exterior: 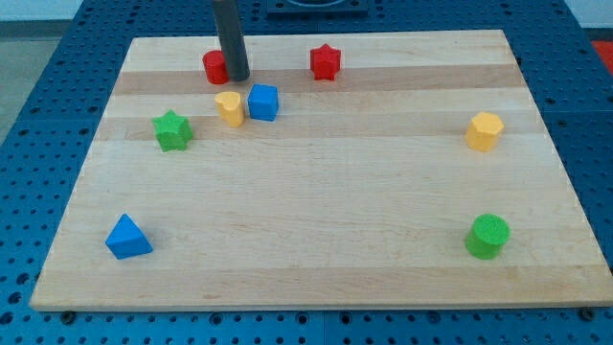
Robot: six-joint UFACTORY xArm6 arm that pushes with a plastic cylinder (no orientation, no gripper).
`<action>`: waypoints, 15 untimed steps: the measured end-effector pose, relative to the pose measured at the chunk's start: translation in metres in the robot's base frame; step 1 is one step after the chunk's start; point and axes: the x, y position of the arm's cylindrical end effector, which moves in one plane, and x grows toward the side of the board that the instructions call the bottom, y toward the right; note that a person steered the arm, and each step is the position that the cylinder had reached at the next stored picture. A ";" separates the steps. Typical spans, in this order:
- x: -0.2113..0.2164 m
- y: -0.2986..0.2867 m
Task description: Point your arm at a yellow heart
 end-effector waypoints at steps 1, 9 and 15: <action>-0.013 -0.073; 0.065 -0.001; 0.278 -0.114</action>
